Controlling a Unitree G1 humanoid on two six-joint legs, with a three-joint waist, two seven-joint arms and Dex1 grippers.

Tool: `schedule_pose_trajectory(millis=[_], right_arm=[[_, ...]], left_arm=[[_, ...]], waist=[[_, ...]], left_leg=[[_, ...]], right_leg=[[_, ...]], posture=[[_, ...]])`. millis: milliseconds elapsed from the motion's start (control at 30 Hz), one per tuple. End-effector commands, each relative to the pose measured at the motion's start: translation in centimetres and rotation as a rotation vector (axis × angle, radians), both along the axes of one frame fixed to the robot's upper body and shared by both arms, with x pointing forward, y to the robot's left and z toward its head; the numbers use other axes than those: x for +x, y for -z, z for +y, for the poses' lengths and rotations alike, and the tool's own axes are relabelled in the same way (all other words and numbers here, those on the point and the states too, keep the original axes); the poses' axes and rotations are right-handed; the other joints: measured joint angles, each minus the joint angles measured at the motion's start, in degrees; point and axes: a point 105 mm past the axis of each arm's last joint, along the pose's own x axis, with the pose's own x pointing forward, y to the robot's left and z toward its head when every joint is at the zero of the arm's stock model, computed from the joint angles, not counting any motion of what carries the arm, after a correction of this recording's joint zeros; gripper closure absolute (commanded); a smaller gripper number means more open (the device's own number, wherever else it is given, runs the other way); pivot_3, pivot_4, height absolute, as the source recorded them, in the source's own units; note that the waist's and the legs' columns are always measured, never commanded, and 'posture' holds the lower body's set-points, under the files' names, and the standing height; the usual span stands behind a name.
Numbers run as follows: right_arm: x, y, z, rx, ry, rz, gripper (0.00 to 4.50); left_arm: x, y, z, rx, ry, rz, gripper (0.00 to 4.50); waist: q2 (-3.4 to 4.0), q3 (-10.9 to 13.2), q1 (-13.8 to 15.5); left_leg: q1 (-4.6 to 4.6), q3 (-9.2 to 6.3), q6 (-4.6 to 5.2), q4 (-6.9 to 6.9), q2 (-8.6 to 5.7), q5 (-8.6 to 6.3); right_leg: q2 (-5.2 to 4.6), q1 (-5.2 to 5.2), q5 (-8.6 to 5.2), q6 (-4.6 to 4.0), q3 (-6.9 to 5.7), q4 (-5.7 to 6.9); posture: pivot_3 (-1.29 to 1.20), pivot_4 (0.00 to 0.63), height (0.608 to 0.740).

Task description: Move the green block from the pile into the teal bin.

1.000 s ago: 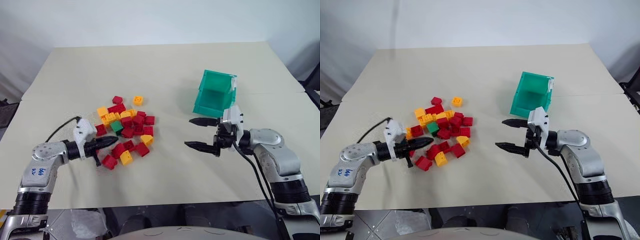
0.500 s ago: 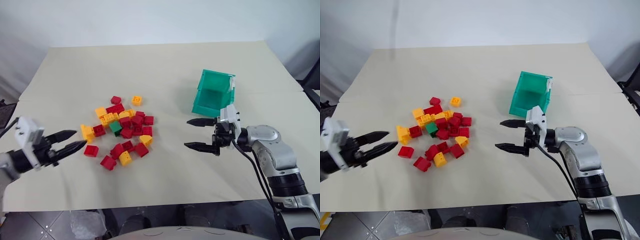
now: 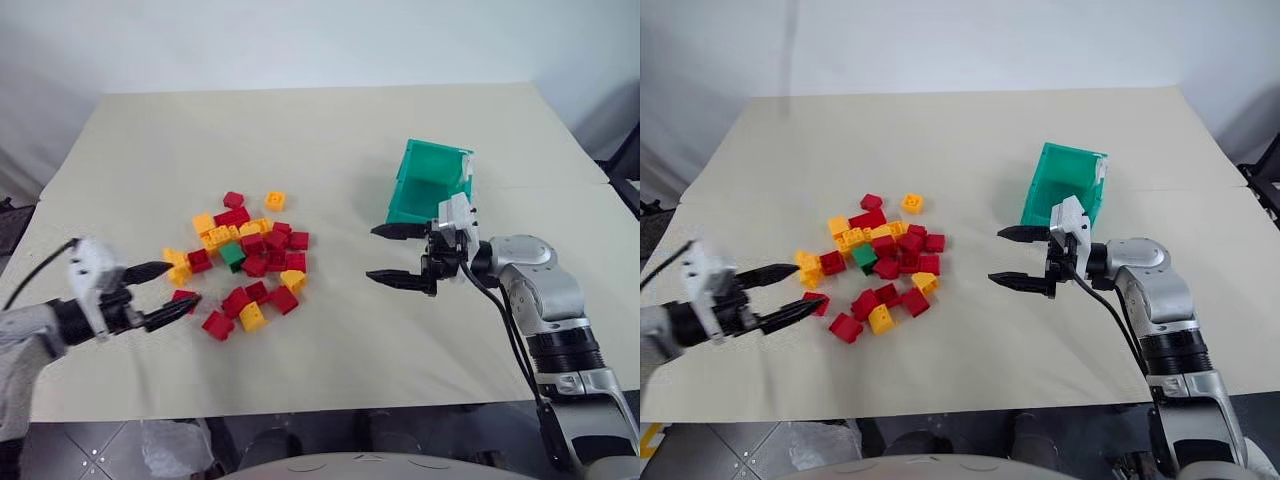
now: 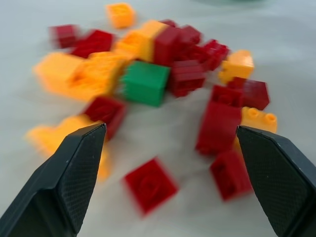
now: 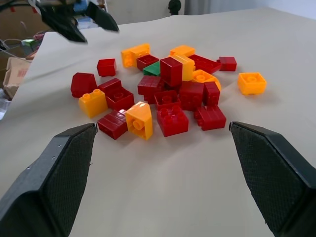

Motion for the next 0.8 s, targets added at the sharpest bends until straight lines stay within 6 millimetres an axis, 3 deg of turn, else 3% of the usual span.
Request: schedule_pose_trajectory(millis=[33, 333, 600, 800], right_arm=[[-0.5, -1.0, 0.0, 0.026, 0.008, -0.053, 0.0], [-1.6, -0.4, -0.9, 0.036, 0.084, -0.046, 0.0], [-2.0, -0.1, -1.1, 0.033, 0.11, -0.042, 0.0], [-1.9, -0.4, -1.3, 0.035, 0.121, -0.051, 0.0]], left_arm=[[2.2, 1.3, 0.0, 0.097, -0.018, -0.007, 0.03], [7.9, 3.2, -1.2, 0.173, 0.001, -0.047, 0.03], [9.4, 4.6, -3.0, 0.194, 0.101, -0.018, 0.03], [9.4, 4.3, -3.4, 0.218, 0.156, -0.023, 0.03]], waist=[[0.0, 0.0, -0.02], [-0.02, -0.01, 0.13], [-0.02, -0.02, 0.18], [-0.02, -0.02, 0.0]], left_leg=[[0.0, 0.01, 0.0, -0.01, 0.0, 0.0], [0.0, 0.07, 0.01, 0.03, -0.17, 0.01], [0.15, 0.13, 0.04, 0.1, -0.22, 0.1], [0.23, 0.14, 0.11, 0.12, -0.15, 0.15]], right_leg=[[0.03, 0.0, 0.0, 0.0, -0.01, -0.01], [0.07, 0.01, 0.01, 0.03, -0.01, 0.01], [0.04, 0.1, 0.02, 0.04, 0.03, 0.19], [-0.1, 0.1, 0.02, 0.04, 0.11, 0.35]], posture=[[0.0, 0.15, 0.74], [0.0, 0.15, 0.74], [0.0, 0.15, 0.74], [0.0, 0.15, 0.74]])
